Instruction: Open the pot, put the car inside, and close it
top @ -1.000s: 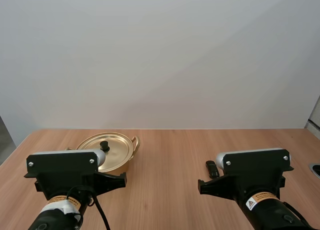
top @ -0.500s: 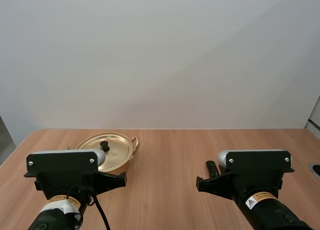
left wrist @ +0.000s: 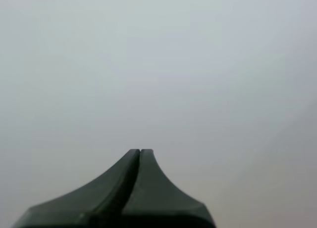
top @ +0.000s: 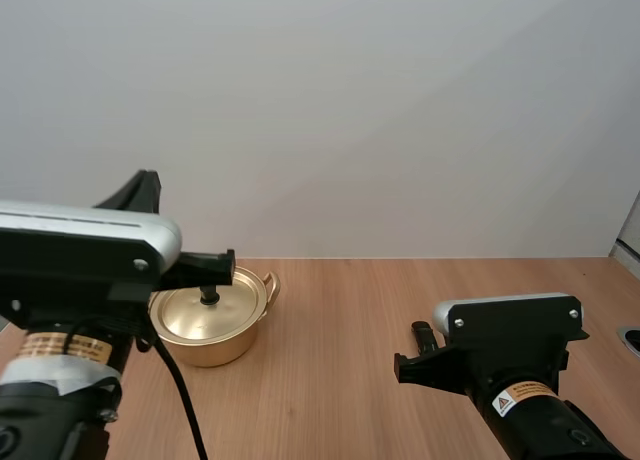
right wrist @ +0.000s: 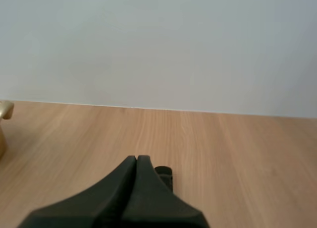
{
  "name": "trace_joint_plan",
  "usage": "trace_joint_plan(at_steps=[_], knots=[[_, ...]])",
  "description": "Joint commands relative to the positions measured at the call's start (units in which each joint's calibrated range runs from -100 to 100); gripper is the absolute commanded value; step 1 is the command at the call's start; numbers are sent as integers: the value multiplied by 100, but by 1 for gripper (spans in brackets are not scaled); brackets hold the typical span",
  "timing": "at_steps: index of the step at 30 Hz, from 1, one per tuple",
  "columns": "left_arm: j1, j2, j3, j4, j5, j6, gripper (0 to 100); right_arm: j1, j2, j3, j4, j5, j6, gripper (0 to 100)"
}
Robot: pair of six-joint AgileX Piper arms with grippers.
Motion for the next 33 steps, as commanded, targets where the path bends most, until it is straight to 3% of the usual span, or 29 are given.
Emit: trace_joint_plan(at_steps=[1,4,12,15,19,23,33], knots=[[16,-1,-1072,-3,3983,-1,0,2,0,-199,-723,-252,-361,0],[104,-1,-1510,-128,5222,-11,0,2,0,-791,-835,-562,-361,0],[359,-1,-1652,-128,6016,178,0,2,0,-2519,-435,-350,333,0],[438,-1,-1652,-128,5878,187,0,2,0,-2876,-437,253,333,0],[436,-1,-1669,-226,4910,420,0,2,0,-3340,-335,1361,333,0],[436,322,-1956,-335,4728,641,0,2,0,-3607,-261,2095,-108,0],[436,2996,-3313,-546,5270,1094,0,2,353,-3643,687,3044,-1473,0]])
